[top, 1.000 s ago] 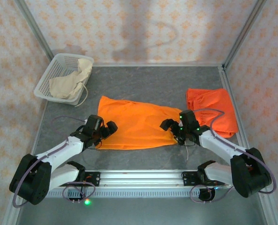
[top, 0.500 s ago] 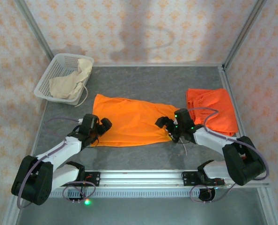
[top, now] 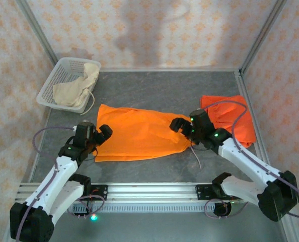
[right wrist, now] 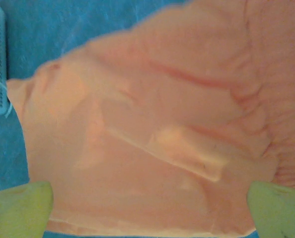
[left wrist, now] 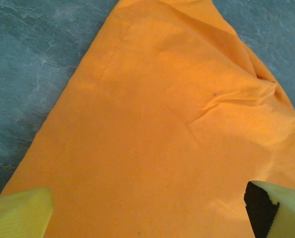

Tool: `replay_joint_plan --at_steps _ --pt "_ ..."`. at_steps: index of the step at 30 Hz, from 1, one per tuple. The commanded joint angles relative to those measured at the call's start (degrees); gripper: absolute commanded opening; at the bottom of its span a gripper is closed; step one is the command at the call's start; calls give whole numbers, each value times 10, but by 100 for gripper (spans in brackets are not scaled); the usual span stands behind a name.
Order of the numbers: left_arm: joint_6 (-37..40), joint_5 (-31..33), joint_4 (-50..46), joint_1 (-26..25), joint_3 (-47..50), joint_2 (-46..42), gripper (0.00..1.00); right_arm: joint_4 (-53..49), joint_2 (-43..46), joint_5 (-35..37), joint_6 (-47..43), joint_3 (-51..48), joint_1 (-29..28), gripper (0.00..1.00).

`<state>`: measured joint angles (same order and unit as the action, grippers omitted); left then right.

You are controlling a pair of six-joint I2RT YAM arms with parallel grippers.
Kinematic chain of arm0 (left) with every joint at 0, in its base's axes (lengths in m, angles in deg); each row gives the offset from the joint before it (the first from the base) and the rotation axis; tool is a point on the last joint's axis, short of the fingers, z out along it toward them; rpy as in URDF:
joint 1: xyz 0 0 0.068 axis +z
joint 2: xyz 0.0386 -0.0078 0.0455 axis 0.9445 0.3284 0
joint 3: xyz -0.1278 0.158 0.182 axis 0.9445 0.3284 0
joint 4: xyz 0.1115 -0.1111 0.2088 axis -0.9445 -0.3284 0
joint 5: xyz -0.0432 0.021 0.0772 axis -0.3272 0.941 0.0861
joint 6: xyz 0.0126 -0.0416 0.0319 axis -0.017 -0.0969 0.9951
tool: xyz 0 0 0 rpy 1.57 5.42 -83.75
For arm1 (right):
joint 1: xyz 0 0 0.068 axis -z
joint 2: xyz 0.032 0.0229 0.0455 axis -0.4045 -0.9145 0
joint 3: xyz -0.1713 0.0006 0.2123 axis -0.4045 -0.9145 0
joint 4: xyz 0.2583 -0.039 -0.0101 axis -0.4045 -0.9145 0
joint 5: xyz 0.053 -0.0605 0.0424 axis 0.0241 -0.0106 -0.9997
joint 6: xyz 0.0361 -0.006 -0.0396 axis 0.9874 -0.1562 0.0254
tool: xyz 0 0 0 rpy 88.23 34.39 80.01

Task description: Fold and stack the shorts

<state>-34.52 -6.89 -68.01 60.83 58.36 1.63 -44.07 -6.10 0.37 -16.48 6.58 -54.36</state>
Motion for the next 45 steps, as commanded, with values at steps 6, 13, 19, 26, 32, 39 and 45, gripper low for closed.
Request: replay_joint_plan --at_steps 6,13,19,26,32,39,45 --pt "24 -30 -45 3 -28 1 100 -184 -100 22 -179 89 120 100" --pt "20 -41 -22 2 -13 12 100 -136 -212 -38 -221 107 159 89" --pt "21 -43 -8 3 -4 18 100 -93 -280 -95 -239 101 183 78" --pt "15 -50 12 3 6 30 100 -38 -335 -148 -223 93 200 61" --pt "17 -49 11 3 8 29 100 -17 -380 -180 -211 88 208 56" --pt "15 -47 10 3 9 28 100 -9 -415 -190 -207 89 209 32" --pt "15 -47 9 3 8 26 100 -25 -424 -162 -222 101 209 3"
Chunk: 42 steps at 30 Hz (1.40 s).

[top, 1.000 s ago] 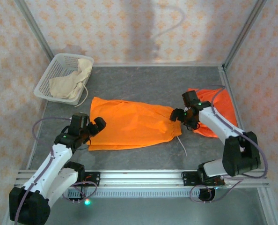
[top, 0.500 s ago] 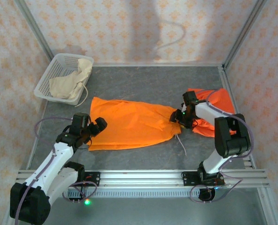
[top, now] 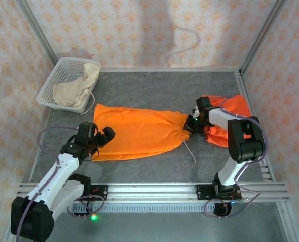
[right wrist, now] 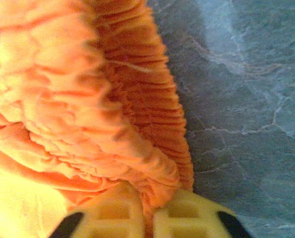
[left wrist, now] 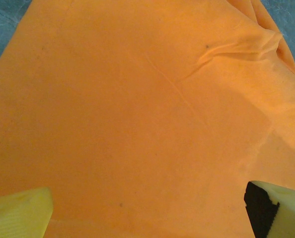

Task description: Fold and stack the shorts

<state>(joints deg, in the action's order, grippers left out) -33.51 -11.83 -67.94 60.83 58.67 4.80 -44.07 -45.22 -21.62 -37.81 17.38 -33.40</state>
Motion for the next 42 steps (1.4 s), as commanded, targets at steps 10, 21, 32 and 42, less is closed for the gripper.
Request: replay_joint_plan --at_steps 10,21,32,42 --pt "5 3 3 3 -1 -11 100 -60 19 110 -36 28 -1 0" --pt "4 5 -10 3 -1 -27 100 -232 111 273 -117 139 -5 0" --pt "0 5 -17 3 0 -43 100 -355 103 427 -175 268 -14 0" --pt "3 5 -20 3 -4 -41 100 -442 62 598 -210 383 -67 0"
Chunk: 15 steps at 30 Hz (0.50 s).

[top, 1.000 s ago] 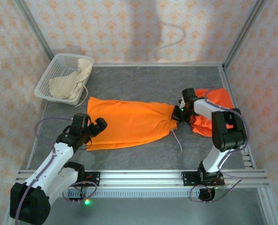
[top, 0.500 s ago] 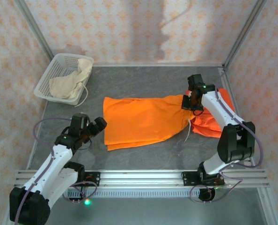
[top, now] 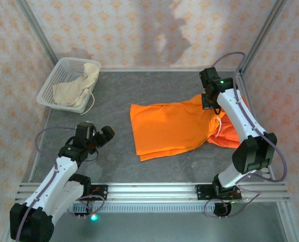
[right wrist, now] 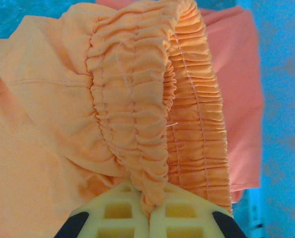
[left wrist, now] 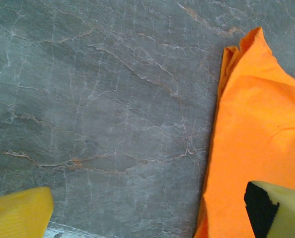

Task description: Fold and stack the shorts

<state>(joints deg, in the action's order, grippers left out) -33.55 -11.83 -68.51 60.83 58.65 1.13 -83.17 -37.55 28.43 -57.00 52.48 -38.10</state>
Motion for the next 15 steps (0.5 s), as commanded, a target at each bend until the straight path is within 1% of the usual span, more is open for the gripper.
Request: replay_joint_plan --at_steps 1,8,15 --pt "4 5 -14 3 -4 -5 100 -61 -23 118 -18 44 -29 0" --pt "6 4 -16 2 -2 -5 100 -127 -73 226 16 113 -103 0" --pt "1 2 -7 2 2 -6 100 -193 -128 284 81 177 -194 0"
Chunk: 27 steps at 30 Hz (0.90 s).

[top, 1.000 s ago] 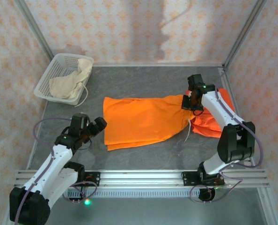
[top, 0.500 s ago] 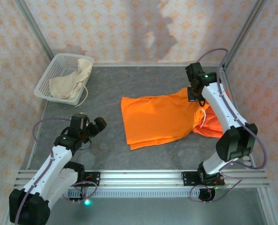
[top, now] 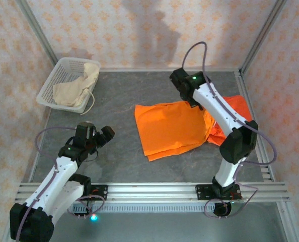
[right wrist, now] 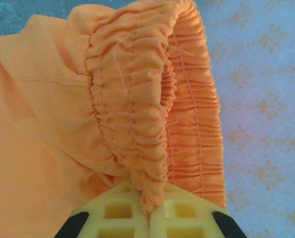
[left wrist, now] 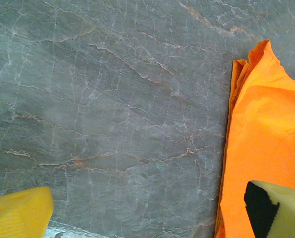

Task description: Fold and stack the shorts

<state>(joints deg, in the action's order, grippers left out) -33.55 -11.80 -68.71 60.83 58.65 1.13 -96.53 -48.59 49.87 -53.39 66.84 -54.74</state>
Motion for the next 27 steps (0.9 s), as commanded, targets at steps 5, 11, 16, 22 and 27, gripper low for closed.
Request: replay_joint_plan --at_steps 5,11,16,22,27 --pt "-1 1 -1 3 5 -5 100 -124 -74 89 104 101 -92 0" --pt "-7 -3 10 3 16 -5 100 -171 -149 93 156 187 -184 0" --pt "-11 -8 13 3 20 -6 100 -168 -214 61 180 239 -247 0" --pt "-16 -5 23 2 29 -8 100 -40 -237 -111 193 185 -295 0" --pt "-21 -5 26 3 30 -9 100 190 -175 -389 224 33 -300 22"
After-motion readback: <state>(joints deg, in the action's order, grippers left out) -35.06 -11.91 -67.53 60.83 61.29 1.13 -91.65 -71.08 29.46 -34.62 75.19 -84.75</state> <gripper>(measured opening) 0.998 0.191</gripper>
